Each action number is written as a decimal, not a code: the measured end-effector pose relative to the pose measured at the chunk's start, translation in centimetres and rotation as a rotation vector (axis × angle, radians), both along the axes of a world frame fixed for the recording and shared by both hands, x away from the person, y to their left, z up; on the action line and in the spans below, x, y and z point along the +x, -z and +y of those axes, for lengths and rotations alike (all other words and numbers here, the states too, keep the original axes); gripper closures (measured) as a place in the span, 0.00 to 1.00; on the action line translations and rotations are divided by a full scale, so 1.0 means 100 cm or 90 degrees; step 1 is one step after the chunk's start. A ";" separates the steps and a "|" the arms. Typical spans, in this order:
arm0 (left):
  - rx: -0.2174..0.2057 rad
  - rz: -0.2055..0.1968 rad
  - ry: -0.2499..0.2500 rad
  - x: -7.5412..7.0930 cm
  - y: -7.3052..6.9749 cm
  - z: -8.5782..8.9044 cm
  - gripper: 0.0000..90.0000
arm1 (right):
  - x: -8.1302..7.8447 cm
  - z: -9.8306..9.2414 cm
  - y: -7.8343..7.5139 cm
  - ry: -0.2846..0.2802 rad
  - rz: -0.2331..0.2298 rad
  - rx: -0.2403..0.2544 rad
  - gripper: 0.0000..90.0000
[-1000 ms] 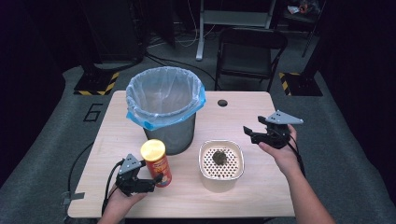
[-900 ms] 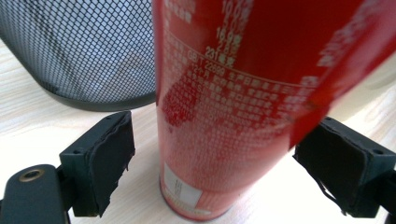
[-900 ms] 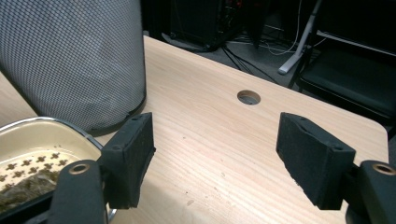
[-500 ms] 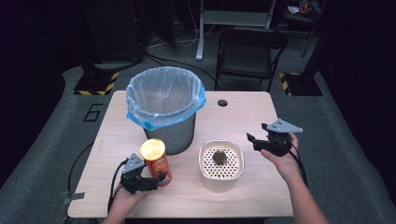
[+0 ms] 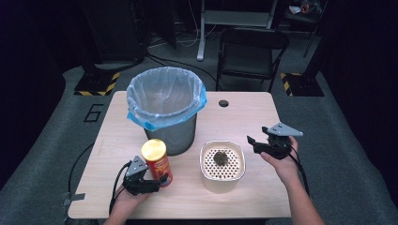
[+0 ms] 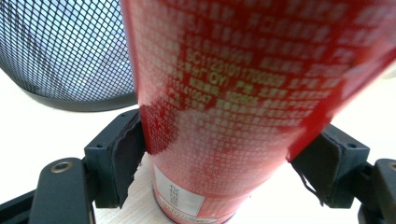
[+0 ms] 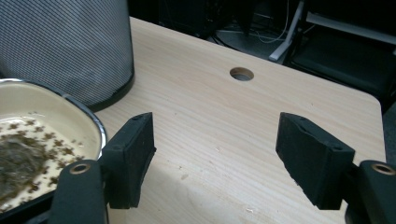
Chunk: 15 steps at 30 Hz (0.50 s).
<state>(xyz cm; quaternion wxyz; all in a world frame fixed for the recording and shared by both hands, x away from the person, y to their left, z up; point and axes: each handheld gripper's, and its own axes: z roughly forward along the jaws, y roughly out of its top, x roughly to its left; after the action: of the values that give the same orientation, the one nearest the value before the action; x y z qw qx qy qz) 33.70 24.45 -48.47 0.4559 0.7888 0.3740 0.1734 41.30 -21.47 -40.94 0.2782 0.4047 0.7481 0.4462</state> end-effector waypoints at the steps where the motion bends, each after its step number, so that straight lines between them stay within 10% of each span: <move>1: 0.003 -0.003 -0.003 -0.001 0.000 -0.001 0.25 | 0.001 -0.001 0.002 0.006 0.005 0.002 0.31; 15: 0.022 -0.022 -0.018 -0.007 -0.009 0.005 0.26 | -0.002 0.001 0.003 -0.004 -0.001 0.002 0.31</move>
<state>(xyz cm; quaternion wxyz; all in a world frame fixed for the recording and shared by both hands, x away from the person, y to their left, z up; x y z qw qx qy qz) 33.02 24.92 -47.54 0.4460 0.7883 0.3740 0.1994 41.09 -21.41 -41.21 0.2767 0.4022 0.7484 0.4490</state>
